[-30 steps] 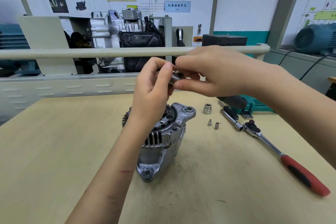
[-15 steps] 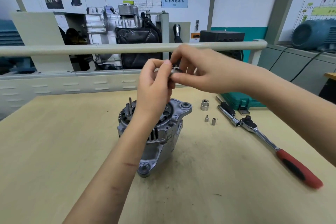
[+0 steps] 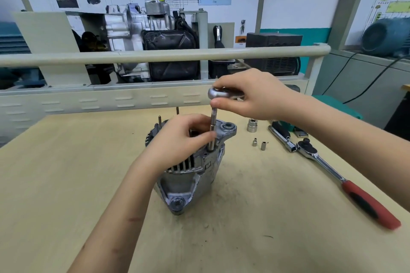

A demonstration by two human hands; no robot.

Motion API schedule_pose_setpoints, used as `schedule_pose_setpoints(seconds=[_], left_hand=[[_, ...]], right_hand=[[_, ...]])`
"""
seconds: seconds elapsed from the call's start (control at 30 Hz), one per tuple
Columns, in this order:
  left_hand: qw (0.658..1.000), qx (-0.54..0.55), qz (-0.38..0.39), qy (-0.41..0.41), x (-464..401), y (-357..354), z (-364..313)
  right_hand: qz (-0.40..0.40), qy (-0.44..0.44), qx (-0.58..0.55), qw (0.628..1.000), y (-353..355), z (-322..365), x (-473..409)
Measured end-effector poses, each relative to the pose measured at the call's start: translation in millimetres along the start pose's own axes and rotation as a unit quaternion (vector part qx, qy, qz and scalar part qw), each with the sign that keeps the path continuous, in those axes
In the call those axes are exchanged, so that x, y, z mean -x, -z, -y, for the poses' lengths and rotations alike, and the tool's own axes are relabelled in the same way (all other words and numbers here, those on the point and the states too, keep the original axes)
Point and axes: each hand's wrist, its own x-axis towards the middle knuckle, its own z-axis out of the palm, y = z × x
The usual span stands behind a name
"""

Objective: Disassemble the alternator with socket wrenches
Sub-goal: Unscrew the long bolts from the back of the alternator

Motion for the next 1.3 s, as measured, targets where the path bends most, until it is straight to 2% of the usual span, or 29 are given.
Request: schedule_pose_setpoints(seconds=[0.27,0.4,0.5,0.57,0.7,0.8,0.87,1.0,1.1,1.17,1.23,1.3], left_hand=[[1.000,0.012,-0.010,0.021,-2,-3,6],[0.999,-0.033,-0.032,0.022,-3,-4,8],[0.998,-0.048,-0.043,0.015,-4,-4,10],[0.998,-0.036,-0.052,0.019,-3,-3,12],[0.997,-0.024,-0.073,0.029,-5,-8,14],[0.997,-0.032,-0.071,0.030,-6,-10,13],[0.997,-0.026,-0.067,0.031,-5,-10,12],[0.998,-0.026,-0.046,0.021,0,-7,9],[0.997,-0.042,-0.060,0.025,1,-7,13],[0.991,-0.081,-0.105,0.004,1,-14,15],[0.964,-0.193,-0.180,-0.032,1,-26,17],[0.939,-0.233,-0.246,-0.062,3,-34,16]], right_hand=[[0.134,0.054,-0.144,0.979,18,-2,-10],[0.196,0.052,-0.130,0.971,24,-4,-20],[0.208,0.041,-0.125,0.969,26,-1,-25],[0.199,0.043,-0.093,0.975,28,3,-26],[0.138,0.006,0.094,0.986,22,14,-23],[0.085,-0.022,0.183,0.979,15,20,-12],[0.084,-0.010,0.180,0.980,16,23,-8],[0.146,0.012,0.066,0.987,21,27,-18],[0.153,0.011,0.021,0.988,19,22,-21],[0.114,-0.009,0.026,0.993,13,21,-17],[0.038,-0.028,0.075,0.996,3,23,-14],[-0.019,-0.040,0.129,0.991,-7,27,-14]])
